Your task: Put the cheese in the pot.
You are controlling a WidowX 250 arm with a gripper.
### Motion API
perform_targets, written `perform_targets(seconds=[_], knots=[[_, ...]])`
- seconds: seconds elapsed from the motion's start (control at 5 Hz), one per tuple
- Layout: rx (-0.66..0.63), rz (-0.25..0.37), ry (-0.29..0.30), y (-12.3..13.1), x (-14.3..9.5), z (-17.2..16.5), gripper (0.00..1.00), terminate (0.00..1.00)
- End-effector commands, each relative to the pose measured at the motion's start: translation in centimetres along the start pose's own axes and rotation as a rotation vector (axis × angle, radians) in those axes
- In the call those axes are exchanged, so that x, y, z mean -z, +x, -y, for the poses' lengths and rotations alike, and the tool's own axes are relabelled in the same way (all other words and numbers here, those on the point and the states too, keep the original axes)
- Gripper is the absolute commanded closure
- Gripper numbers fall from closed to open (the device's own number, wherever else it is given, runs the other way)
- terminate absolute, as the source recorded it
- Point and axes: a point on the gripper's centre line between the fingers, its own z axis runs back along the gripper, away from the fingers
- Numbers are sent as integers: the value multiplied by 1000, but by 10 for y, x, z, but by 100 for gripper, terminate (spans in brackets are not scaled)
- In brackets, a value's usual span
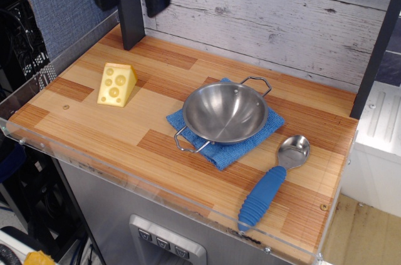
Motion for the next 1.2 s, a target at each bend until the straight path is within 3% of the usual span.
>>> perform_targets(seconds=[0.0, 0.2, 0.4, 0.6, 0.8, 1.0], knots=[[-77, 31, 68, 37, 16, -85, 0, 0], [-70, -19, 166, 52, 44, -116, 0, 0], [-72, -60, 180, 42, 64, -127, 0, 0], [-95, -77, 169, 29, 73, -124, 0, 0], [-110, -57, 173, 25, 67, -118, 0, 0], [-155, -60, 109, 20, 68, -114, 0, 0]])
